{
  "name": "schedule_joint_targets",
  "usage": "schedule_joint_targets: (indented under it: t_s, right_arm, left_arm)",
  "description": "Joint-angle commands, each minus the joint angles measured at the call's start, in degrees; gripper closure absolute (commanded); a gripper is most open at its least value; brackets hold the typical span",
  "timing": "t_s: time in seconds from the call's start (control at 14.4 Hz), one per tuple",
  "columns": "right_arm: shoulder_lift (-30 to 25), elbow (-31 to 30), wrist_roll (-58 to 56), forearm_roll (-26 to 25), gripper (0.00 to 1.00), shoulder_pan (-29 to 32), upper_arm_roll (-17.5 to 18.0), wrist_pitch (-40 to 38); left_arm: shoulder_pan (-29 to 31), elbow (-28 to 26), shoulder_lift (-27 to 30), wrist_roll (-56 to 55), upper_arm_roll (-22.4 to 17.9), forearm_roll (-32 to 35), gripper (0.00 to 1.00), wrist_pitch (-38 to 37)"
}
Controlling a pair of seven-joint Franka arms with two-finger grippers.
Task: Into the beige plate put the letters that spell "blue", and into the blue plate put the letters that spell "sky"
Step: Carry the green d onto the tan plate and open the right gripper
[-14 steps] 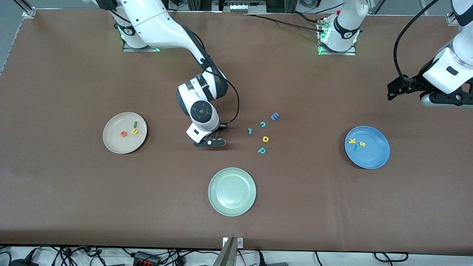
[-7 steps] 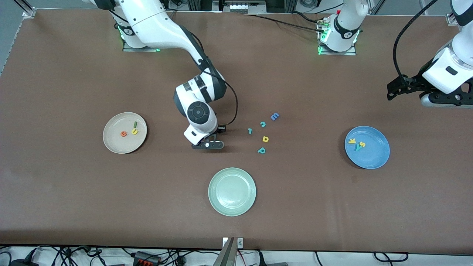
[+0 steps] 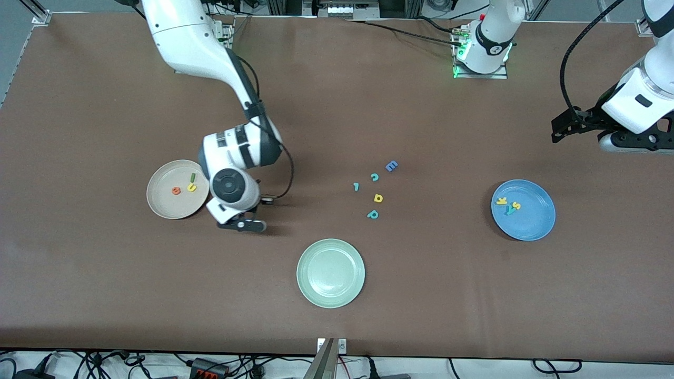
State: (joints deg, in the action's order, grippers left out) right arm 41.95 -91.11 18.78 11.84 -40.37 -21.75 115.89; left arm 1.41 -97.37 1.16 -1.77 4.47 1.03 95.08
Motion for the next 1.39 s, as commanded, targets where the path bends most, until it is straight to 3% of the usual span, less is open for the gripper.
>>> schedule_joint_targets:
  t_s: [0.0,0.49,0.77,0.84,0.97,1.32]
  right_arm:
    - [-5.28,-7.67,-6.54,-0.85,0.93,0.55,-2.59,-0.31]
    - [-13.72,-21.63,-21.41,-0.85,0.92,9.60,-4.09,1.00]
    - [-14.61,-26.31,-23.26,-0.85,0.87,11.45,-4.36,4.34]
    - [-14.70,-26.66,-23.27,-0.85,0.77,11.46,-4.36,4.69]
    - [-14.70,-26.58,-23.35,-0.85,0.00,12.15,-4.45,4.70]
    - [-19.52,-22.90,-22.04,-0.33,0.00,12.51,-4.71,0.85]
  left_arm:
    - [0.53,1.04,-0.37,0.27,0.72,1.52,0.00,-0.07]
    - [1.14,1.57,-0.98,0.71,0.63,1.43,0.00,-0.07]
    - [0.97,1.83,-0.98,0.27,0.63,1.43,0.00,-0.07]
    - [0.88,2.09,-1.07,0.27,0.63,1.43,0.00,-0.07]
    - [0.79,2.18,-1.25,0.45,0.63,1.43,0.00,-0.07]
    - [0.70,2.36,-1.33,0.45,0.63,1.26,0.00,-0.07]
